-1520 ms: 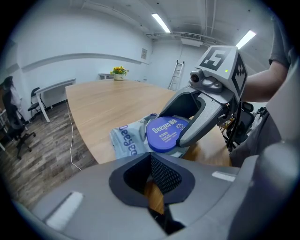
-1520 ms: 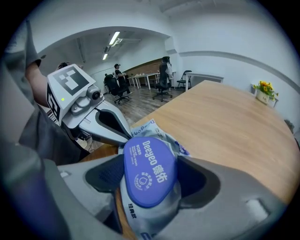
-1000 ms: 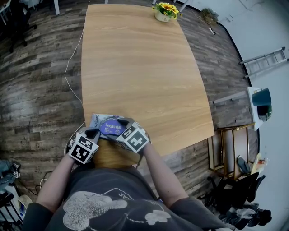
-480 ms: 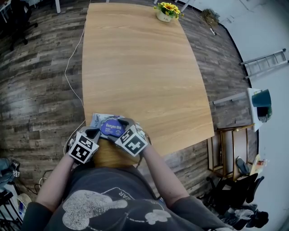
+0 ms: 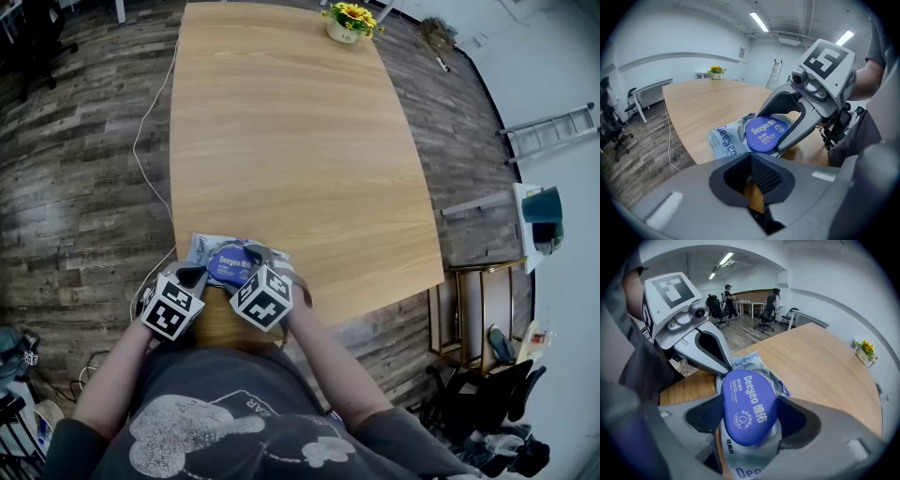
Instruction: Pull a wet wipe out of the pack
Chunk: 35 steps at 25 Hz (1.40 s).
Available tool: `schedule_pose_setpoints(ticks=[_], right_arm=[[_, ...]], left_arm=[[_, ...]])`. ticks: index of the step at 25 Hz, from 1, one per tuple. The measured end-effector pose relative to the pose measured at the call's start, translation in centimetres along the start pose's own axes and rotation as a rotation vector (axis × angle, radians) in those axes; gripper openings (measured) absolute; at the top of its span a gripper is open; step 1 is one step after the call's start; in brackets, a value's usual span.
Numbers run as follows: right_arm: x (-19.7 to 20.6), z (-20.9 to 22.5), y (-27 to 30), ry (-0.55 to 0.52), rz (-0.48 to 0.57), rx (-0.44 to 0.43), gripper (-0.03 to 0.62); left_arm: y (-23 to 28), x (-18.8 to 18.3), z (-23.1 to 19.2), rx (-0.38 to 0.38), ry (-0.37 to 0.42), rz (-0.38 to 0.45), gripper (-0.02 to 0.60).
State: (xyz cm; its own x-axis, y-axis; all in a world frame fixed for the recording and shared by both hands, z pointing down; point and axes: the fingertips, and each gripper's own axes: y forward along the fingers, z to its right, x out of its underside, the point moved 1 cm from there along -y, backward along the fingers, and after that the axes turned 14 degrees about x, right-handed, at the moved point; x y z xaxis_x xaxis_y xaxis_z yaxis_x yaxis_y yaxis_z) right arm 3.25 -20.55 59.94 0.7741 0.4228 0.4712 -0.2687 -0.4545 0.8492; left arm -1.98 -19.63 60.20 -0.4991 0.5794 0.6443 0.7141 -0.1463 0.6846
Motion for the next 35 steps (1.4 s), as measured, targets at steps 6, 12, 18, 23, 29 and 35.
schedule_pose_setpoints(ticks=[6, 12, 18, 23, 29, 35], right_arm=[[-0.3, 0.4, -0.4, 0.054, 0.02, -0.076, 0.339], [-0.4, 0.6, -0.5, 0.082, 0.015, -0.118, 0.337], [-0.6, 0.7, -0.6, 0.099, 0.019, -0.135, 0.337], [-0.5, 0.8, -0.8, 0.122, 0.015, -0.158, 0.337], [-0.9, 1.2, -1.1, 0.2, 0.047, -0.209, 0.338], [-0.9, 1.0, -1.2, 0.18, 0.063, -0.169, 0.341]], left_arm=[[0.1, 0.1, -0.1, 0.012, -0.008, -0.003, 0.018], [0.2, -0.1, -0.1, 0.008, 0.0, 0.005, 0.017], [0.0, -0.1, -0.1, 0.003, -0.008, 0.007, 0.017], [0.3, -0.1, -0.1, 0.001, -0.006, 0.014, 0.017], [0.1, -0.2, -0.1, 0.002, -0.011, 0.016, 0.017], [0.2, -0.2, -0.1, 0.014, -0.031, 0.041, 0.018]])
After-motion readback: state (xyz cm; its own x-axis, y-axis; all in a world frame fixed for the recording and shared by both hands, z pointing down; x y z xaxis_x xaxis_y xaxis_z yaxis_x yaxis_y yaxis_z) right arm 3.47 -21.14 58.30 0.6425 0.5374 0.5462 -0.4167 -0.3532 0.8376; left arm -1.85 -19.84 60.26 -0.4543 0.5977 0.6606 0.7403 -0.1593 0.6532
